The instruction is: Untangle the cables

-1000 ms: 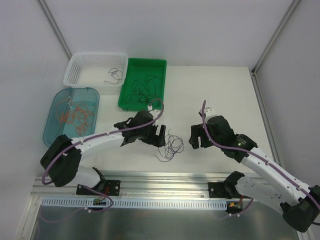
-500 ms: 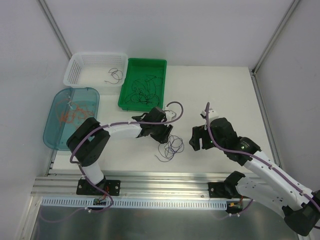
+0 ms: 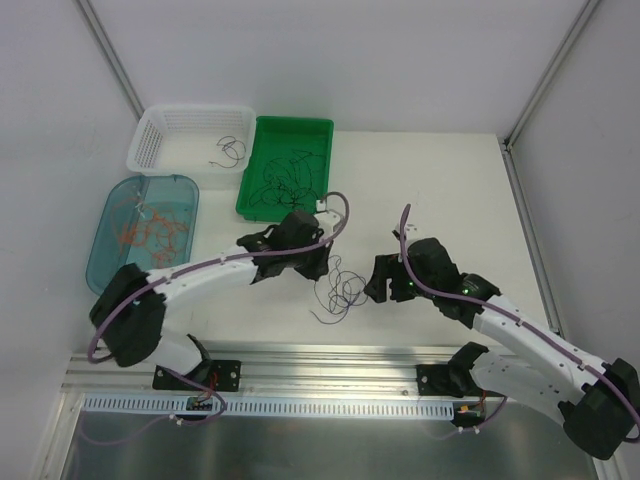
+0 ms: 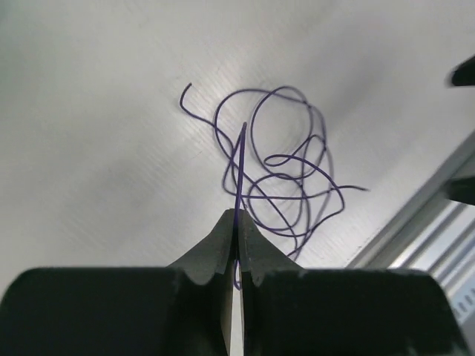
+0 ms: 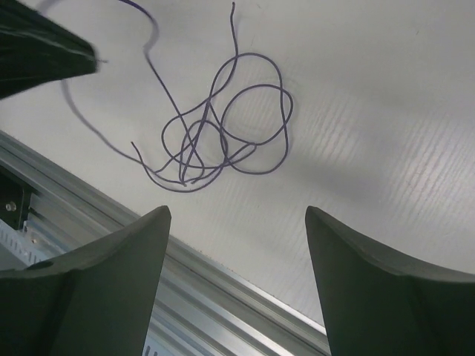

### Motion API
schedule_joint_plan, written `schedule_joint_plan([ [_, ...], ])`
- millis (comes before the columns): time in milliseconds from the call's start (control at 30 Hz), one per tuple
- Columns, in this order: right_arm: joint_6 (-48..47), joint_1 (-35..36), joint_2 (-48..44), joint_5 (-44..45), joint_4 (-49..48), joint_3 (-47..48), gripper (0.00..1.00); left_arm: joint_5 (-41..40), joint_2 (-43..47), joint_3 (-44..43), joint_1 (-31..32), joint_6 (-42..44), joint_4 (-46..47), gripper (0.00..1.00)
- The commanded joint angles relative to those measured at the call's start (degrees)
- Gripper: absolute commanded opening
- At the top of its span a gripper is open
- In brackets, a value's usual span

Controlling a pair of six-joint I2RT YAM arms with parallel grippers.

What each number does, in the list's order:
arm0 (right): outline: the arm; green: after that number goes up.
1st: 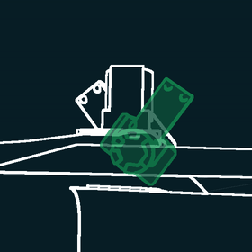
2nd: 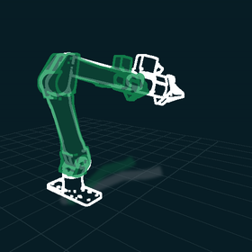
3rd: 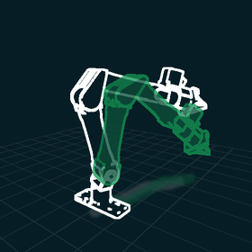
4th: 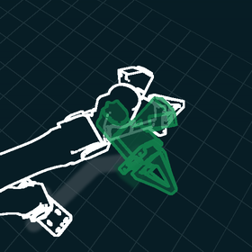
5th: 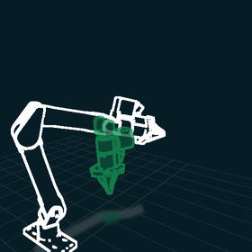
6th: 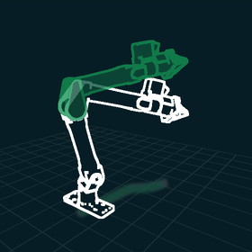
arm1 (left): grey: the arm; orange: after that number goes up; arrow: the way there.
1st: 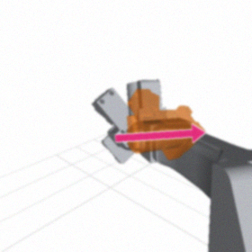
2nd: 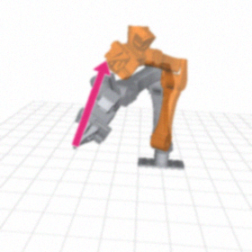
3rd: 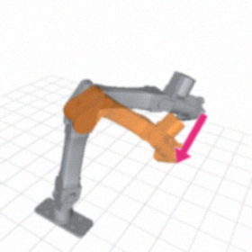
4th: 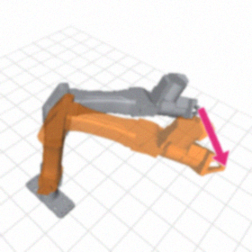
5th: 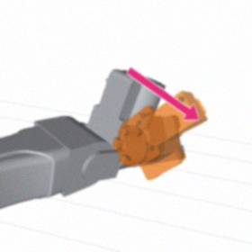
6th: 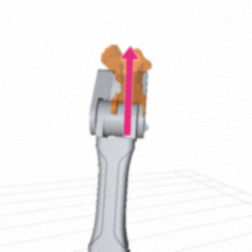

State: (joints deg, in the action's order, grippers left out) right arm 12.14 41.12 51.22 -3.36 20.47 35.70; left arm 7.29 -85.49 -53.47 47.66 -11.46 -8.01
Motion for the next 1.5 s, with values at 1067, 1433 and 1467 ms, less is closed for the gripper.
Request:
schedule_joint_plan([
  [1067,8.51,0.45,21.55,-8.51,-18.09,2.88,0.69,-27.67,26.08,-31.6,0.33,-6.21,-31.98,0.0],
  [1433,6.67,4.84,19.53,-7.8,-18.36,4.99,0.69,-34.09,22.74,-36.88,0.24,-4.0,-33.21,0.0],
  [1467,6.67,4.93,20.05,-8.16,-18.71,4.99,0.69,-34.18,22.65,-37.14,0.24,-4.53,-33.12,0.0],
])
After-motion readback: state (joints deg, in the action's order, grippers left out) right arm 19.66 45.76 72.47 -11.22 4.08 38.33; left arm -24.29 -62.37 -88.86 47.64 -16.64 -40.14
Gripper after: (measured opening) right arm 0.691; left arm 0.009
